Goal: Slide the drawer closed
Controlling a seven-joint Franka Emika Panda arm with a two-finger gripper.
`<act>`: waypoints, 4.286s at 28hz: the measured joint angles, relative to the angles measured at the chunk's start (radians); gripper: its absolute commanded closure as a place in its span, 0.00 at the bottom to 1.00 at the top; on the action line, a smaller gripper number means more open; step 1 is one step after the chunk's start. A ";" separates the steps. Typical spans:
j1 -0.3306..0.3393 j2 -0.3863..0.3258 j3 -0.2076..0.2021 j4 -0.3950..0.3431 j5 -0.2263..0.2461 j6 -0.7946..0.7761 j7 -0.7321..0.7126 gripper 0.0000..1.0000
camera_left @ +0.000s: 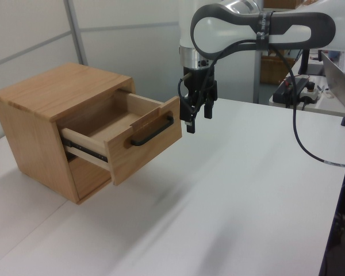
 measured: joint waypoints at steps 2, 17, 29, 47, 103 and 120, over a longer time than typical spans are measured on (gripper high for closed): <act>0.001 0.001 0.002 0.000 -0.006 0.000 0.000 0.30; 0.005 0.040 0.007 0.000 -0.029 0.017 -0.036 1.00; 0.005 0.164 0.008 0.048 -0.029 0.070 -0.036 1.00; 0.006 0.299 0.008 0.145 -0.030 0.190 -0.035 1.00; -0.015 0.495 -0.001 0.219 -0.076 1.117 -0.003 1.00; -0.027 0.374 0.002 0.221 -0.065 0.490 0.001 1.00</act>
